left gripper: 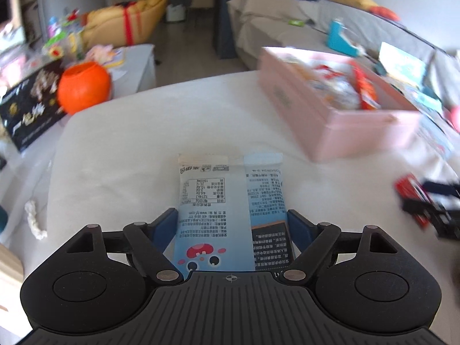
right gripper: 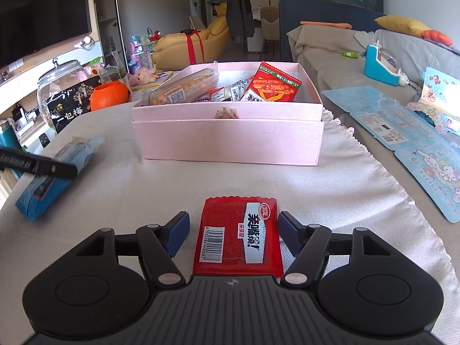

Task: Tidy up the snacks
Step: 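Drop the blue packet into the pink box with left while right drops the red packet in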

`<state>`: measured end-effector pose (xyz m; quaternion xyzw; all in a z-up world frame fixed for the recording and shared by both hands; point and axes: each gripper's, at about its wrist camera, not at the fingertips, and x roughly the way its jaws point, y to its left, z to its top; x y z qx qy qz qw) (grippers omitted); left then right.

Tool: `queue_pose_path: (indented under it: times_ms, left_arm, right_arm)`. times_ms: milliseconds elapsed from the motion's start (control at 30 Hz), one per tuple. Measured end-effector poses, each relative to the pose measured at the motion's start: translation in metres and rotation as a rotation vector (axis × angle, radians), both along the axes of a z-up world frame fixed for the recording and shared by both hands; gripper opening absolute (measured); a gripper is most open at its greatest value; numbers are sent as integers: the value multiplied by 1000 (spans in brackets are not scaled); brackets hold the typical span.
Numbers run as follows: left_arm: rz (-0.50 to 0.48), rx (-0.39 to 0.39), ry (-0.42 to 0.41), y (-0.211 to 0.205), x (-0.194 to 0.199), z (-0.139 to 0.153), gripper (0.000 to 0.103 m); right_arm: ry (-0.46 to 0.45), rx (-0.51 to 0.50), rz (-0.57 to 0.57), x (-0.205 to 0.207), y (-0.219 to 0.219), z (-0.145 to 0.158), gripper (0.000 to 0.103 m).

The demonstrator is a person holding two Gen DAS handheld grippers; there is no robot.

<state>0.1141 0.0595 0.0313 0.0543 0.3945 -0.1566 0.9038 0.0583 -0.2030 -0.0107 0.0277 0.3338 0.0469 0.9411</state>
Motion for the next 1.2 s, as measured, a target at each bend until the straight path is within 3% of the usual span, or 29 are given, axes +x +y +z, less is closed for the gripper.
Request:
queue_pose_path:
  times_ms: [67,133,233,400,533,633,767,833,933,1000,1067,1200]
  left_arm:
    - [-35,14,-27,-11,-14,6,86]
    - [-65,21,-43,-22,-24,11,86]
    - [-102,28,-57,-37,-34,16,86]
    - [-147,28,-81,-56,-40,29,86]
    - [-184,-6,-141,-76,-26,57,86]
    - [-176,-78,-255,-93,-1,92,87]
    - [-154,-261,-369,-117,53,118,90]
    - [-161,-308,-301,-134,92,103,91]
    - [-148,-222,-117,-159,142,53,89]
    - [-150,-194,-91,-163,150,32,83]
    - [-151,-275,-118,-150,148,30,82]
    - [-53,-506,-139,-108,151,52,81]
  right_arm:
    - [6,11,4,1,-2,1,69]
    - [15,-17,14,4,0,2,58]
    - [38,-97,40,6,6,6,51]
    - [-18,-92,82,-12,4,34,50]
    - [-82,-90,79,-23,-6,61,50]
    - [-119,-92,66,-25,-15,79,50]
    - [-162,-92,31,-24,-24,93,51]
    - [-170,-95,24,-22,-26,94,51]
    - [-154,-110,12,-14,-27,92,51]
    - [-139,-123,12,-8,-28,92,51]
    - [-144,-138,15,-5,-29,93,51]
    - [-148,-120,28,17,-29,97,51]
